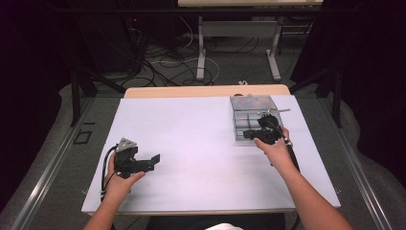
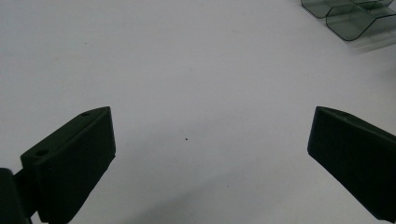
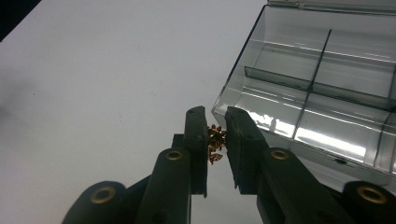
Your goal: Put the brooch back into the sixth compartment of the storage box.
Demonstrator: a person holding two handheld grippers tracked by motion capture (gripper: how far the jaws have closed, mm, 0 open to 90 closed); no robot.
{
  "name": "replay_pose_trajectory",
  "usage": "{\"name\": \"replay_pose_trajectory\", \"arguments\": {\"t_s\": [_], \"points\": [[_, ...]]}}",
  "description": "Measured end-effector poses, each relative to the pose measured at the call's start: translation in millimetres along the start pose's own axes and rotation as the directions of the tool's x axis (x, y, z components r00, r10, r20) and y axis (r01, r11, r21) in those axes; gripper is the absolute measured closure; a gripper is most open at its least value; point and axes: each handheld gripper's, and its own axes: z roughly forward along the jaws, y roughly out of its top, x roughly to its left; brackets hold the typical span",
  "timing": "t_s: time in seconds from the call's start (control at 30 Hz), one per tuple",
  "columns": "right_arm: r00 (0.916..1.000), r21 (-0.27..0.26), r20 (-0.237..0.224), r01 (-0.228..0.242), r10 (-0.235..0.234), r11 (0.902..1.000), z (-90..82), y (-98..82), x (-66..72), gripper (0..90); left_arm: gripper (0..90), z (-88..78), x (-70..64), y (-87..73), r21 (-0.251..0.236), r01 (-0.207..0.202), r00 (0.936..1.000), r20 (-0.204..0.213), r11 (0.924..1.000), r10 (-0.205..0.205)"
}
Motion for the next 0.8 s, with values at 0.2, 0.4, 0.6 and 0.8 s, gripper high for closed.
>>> {"name": "replay_pose_trajectory", "arguments": {"t_s": [0.2,0.4,0.6,0.8], "points": [[0.9997,0.004,0.026,-0.004,0.004,1.0,-4.4,5.7,-6.0,78.9,1.3,0.6,0.1,0.1,0.004,-0.002,1.0,0.0,1.0,0.002],[0.9993,-0.006,0.036,-0.012,0.012,0.9999,-8.2,10.6,-11.1,78.9,1.3,0.4,0.0,0.2,0.003,-0.001,1.0,0.001,1.0,0.001],[0.9984,-0.006,0.046,-0.032,0.032,0.9995,-8.3,11.9,-18.2,79.0,1.3,0.6,0.3,0.2,0.001,0.002,1.0,0.002,1.0,-0.002],[0.9971,-0.02,0.057,-0.05,0.051,0.9986,-9.5,13.3,-25.3,79.0,1.3,0.7,0.7,0.3,0.007,0.001,1.0,0.002,1.0,-0.001]]}}
